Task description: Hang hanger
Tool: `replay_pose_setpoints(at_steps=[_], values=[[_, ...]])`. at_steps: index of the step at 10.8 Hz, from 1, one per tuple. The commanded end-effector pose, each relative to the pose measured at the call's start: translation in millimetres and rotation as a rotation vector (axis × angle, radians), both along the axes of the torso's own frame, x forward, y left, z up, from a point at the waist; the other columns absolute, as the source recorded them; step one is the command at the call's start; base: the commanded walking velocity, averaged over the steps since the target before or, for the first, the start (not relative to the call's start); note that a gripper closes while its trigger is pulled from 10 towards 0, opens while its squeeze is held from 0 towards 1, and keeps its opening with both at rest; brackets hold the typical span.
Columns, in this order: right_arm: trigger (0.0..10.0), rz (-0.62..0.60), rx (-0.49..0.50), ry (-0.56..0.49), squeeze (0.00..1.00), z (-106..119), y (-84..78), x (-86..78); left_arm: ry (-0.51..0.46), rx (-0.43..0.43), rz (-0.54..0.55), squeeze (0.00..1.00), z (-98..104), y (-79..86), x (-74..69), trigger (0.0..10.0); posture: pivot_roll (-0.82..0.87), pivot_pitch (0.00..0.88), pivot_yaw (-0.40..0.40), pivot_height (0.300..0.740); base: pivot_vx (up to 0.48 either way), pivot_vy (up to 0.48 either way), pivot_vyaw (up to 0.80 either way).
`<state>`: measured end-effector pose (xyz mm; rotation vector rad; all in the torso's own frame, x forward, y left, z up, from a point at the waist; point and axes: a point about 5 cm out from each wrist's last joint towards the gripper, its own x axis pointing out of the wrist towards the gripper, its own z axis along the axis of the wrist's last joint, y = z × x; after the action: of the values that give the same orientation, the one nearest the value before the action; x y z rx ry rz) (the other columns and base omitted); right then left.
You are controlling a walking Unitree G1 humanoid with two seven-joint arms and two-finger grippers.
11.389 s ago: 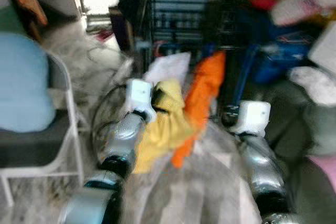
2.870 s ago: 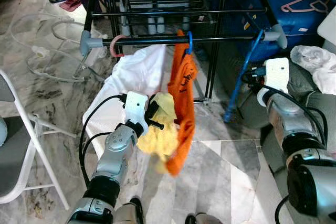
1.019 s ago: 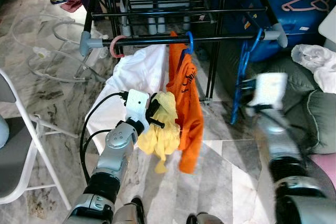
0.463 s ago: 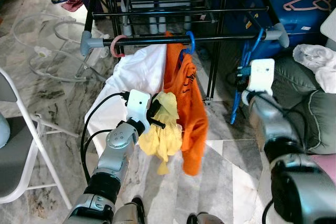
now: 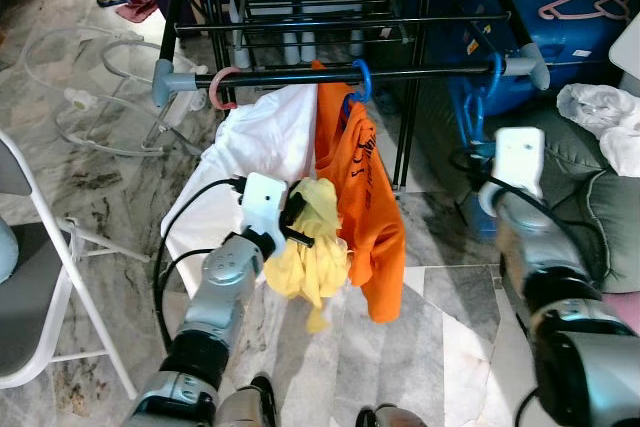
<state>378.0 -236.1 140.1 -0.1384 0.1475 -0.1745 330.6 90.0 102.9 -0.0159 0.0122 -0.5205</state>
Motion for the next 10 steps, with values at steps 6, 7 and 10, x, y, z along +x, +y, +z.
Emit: replay_pose_setpoints(at_steps=[6,7,10], values=[[10.0,0.112,-0.067,0.04,0.0,11,-7.9,4.7,-0.007,0.026,-0.016,0.0,1,-2.3,0.7,10.0,-0.1,0.171,0.027,0.74,0.0,0.0,0.0],[10.0,0.129,-0.072,0.046,0.0,12,-7.7,5.6,-0.006,0.026,-0.013,0.0,1,-1.6,0.4,10.0,-0.09,0.172,0.025,0.74,0.0,0.0,0.0],[10.0,0.186,-0.106,0.075,0.0,19,-12.2,7.7,-0.005,0.031,-0.004,0.0,0,0.7,0.2,10.0,-0.09,0.173,0.023,0.74,0.0,0.0,0.0]])
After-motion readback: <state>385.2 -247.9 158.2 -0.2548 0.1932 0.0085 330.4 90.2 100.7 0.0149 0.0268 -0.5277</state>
